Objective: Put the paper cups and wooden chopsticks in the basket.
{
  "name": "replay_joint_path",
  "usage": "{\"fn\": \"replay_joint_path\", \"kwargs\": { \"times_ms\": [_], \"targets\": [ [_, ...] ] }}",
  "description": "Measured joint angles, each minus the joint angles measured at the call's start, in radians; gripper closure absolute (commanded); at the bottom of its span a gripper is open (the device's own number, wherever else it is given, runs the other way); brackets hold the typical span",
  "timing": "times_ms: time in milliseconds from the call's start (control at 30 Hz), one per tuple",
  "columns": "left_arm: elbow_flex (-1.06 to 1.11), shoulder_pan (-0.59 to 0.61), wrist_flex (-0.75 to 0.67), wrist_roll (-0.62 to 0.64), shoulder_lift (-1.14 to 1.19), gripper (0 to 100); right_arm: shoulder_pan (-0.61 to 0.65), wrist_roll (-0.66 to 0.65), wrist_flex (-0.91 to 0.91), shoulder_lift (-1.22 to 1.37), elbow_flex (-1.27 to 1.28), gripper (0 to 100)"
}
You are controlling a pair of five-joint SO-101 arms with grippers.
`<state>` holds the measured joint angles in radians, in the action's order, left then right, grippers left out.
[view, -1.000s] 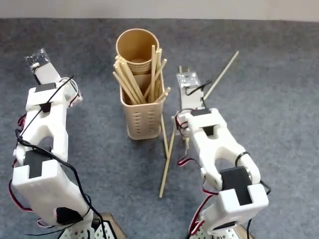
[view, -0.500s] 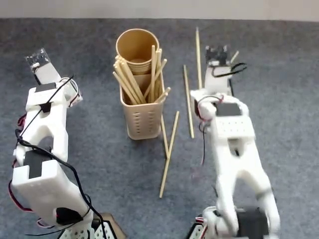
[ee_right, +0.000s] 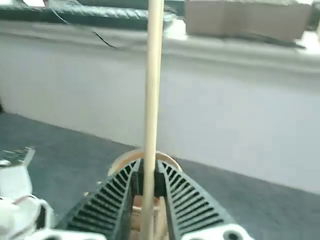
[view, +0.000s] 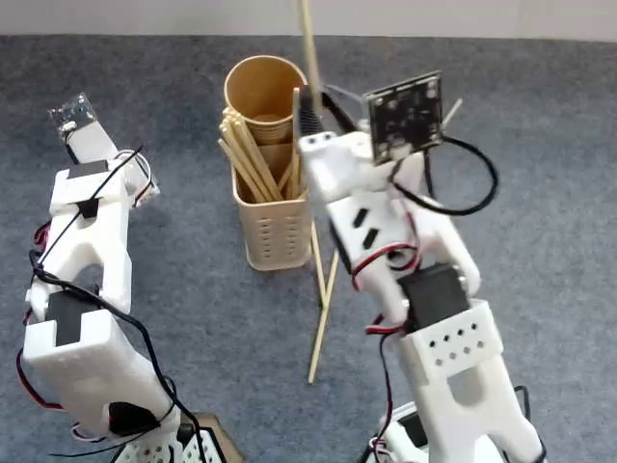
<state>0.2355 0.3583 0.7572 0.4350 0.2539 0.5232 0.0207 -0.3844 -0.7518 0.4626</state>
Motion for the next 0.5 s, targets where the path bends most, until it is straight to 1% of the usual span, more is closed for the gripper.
{"fn": "replay_joint_path", "kwargs": {
  "times_ms": [133,300,500],
  "targets": [
    [0.0,0.0,0.0,0.0,0.0,84,0.074,0.032,0.143,0.054,0.04,99.4],
    [0.0,0.0,0.0,0.0,0.0,84,0.103,0.032,0.318,0.147,0.173,99.4],
    [0.0,0.0,0.0,0.0,0.0,84,0.103,0.011,0.371,0.176,0.275,98.7]
  ]
}}
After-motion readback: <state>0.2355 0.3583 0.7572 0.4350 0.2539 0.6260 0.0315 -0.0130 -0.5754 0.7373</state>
